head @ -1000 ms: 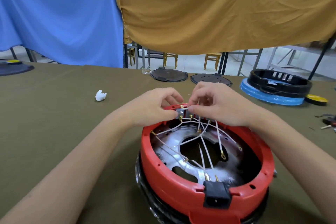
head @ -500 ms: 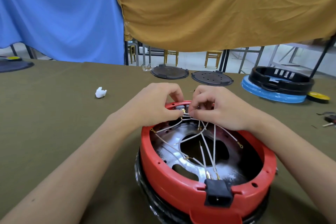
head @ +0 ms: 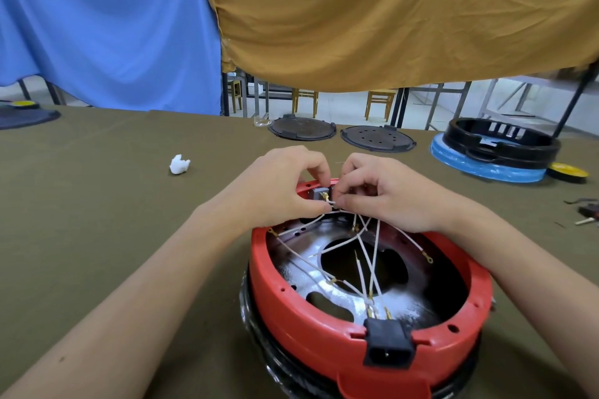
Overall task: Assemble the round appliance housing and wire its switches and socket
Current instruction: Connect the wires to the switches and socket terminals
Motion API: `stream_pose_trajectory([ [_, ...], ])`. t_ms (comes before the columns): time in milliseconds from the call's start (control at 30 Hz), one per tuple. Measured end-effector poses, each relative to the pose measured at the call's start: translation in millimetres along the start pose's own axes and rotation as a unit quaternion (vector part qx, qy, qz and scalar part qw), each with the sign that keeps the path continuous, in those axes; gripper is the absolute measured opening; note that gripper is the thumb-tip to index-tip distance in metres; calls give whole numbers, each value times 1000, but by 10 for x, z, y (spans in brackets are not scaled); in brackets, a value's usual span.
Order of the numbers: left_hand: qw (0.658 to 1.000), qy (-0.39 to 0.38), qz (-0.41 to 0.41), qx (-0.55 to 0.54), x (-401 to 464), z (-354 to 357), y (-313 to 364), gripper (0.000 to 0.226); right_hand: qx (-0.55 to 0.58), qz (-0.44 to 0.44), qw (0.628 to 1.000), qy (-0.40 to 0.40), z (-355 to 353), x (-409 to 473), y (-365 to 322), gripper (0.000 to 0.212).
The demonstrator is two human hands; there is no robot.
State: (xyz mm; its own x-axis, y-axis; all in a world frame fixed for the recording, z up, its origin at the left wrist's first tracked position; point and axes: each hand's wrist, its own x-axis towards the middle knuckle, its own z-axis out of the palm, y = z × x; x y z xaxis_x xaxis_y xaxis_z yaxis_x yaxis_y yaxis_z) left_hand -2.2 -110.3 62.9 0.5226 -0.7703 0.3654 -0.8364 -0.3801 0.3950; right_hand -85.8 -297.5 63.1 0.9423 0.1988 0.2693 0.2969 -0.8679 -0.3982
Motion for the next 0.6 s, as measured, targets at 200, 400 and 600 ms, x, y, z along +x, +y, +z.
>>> stream_pose_trajectory([
  [200,1000,-9,3,11,16,1,24,16,0,3,1000,-7,1,3,8,10],
  [400,1000,-8,5,11,10,3,22,14,1,4,1000,-11,0,0,4,12],
  [600,1000,-1,1,0,12,9,20,18,-13,3,1000,-17,-2,-1,-1,12],
])
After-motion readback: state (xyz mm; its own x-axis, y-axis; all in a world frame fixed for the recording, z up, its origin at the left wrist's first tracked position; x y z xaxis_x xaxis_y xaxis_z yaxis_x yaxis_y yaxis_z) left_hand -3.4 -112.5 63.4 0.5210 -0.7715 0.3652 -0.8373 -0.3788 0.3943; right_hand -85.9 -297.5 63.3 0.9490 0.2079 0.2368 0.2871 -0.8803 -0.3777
